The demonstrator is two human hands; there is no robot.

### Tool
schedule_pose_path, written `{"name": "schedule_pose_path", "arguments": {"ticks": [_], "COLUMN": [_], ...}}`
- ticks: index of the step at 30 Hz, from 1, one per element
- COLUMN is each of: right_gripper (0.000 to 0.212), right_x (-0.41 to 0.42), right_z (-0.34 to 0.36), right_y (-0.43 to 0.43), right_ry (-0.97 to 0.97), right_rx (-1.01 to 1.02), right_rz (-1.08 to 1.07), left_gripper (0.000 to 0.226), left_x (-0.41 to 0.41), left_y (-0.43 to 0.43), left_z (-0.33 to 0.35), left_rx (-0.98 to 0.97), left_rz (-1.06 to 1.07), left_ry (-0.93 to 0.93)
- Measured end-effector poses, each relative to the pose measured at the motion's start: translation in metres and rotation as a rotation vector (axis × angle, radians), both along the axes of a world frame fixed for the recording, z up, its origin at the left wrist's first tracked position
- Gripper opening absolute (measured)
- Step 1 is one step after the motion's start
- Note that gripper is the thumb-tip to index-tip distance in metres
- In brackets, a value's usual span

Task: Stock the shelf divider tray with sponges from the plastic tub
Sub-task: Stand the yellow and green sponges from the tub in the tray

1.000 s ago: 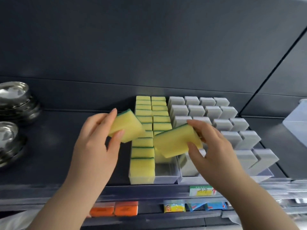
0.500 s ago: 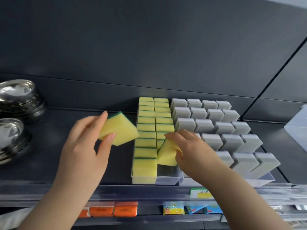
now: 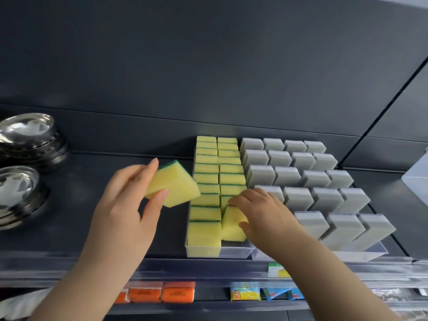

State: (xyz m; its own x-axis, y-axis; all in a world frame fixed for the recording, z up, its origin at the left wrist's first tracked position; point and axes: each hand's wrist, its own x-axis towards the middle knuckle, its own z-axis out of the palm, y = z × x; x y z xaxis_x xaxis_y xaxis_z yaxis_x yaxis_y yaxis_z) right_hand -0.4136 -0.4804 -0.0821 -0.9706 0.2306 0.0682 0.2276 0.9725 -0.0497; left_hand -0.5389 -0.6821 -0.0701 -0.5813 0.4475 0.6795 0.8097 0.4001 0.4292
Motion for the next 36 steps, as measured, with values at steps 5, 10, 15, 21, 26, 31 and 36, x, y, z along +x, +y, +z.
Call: {"name": "schedule_pose_path", "arguments": {"ticks": [5,10,15,21,26,31,36], "right_gripper": [0.04,0.03,0.045,0.029,0.032,0.033,0.029], "right_x": [0.02,0.05,0.062,0.065,0.061,0.055,0.051], "right_z": [0.028,0.044,0.03,0.003,-0.013,-0.017,-0.018], "right_y": [0.01,0.009,-0.006,-0.008,-0.004,-0.005,-0.002], "right_ry": [0.288,0.607,0.661,0.612,0.544,0.553,0.563], "right_rx": [-0.312,-0.396,-0.476,-0.501,-0.373,-0.155,-0.077], "right_rz": [-0.137,-0.192,-0.091,-0.043,-0.016,0.015,0.07], "left_gripper": [0.047,0.043,0.036,0.034,0.034,0.029,0.027], "left_x": [0.014,0.033,0.046,0.048,0.046,0.044,0.044], "left_y": [0.008,0.029,0.054,0.066,0.069,0.069,0.068], "left_z": [0.016,0.025,0.01,-0.008,-0.017,-0.025,-0.031], "left_rx": [-0.04,-0.116,-0.217,-0.287,-0.282,-0.249,-0.249], "left_rz": [-0.265,-0.415,-0.469,-0.477,-0.442,-0.413,-0.413], "left_ry": [-0.068,-0.097,-0.1,-0.065,-0.047,-0.032,0.023]}}
